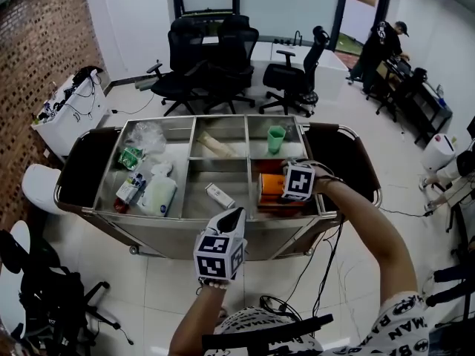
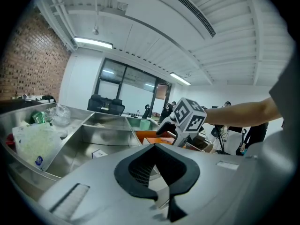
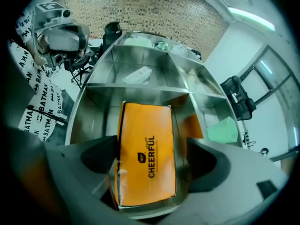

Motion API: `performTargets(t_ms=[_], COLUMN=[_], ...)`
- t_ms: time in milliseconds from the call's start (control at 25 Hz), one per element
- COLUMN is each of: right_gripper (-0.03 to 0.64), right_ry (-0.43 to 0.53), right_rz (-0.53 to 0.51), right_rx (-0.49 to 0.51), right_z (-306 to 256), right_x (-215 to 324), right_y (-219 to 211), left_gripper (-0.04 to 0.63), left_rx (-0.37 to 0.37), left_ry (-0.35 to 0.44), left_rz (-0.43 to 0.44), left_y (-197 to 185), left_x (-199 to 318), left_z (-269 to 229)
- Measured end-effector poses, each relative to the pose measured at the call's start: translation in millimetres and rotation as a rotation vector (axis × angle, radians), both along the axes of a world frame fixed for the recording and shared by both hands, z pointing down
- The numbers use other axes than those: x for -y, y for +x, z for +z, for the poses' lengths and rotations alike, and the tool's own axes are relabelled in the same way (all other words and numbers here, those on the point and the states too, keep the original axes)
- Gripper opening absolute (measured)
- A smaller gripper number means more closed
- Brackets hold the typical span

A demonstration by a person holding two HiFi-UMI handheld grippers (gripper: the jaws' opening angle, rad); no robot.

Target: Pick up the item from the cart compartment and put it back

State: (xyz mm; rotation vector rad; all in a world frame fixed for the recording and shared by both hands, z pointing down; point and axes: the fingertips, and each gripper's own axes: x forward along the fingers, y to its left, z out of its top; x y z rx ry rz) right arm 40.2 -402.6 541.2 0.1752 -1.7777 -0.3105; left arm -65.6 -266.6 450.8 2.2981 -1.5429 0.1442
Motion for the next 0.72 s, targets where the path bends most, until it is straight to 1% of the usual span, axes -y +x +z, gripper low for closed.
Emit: performTargets(t_ms=[80,320,560,600,680,720], right_gripper=[0.477,0.477,0.472,0.463,0.413,0.404], right_ry=[0.005,0.002,-0.016,-0.017,-0.008,0.004], right_rz=[0.033,0.111,0.226,0.244,0.275,0.291], right_rx=[0.053,0.334,0.671,0.733,0.852,0.908], right_z=[-21,-97,-172,-183,-202,-210], right_x=[0,-8,-36,-44,-60,-69], right_y=[3,6,26,29,37,42], left_gripper=[0.002,0.002,0.002,0.002,0.002,0.002], left_rx=[-0.002,0.0,0.012,0.013,0.014,0.013], left_ry=[0.002,0.009,0.017,0.019,0.023,0.024], left_rz=[0.005,0.027,0.046,0.049,0.054,0.057], left_y=[2,10,16,17,19,20], left_x=[0,2,4,4,2,0], left_z=[0,2,8,9,11,13])
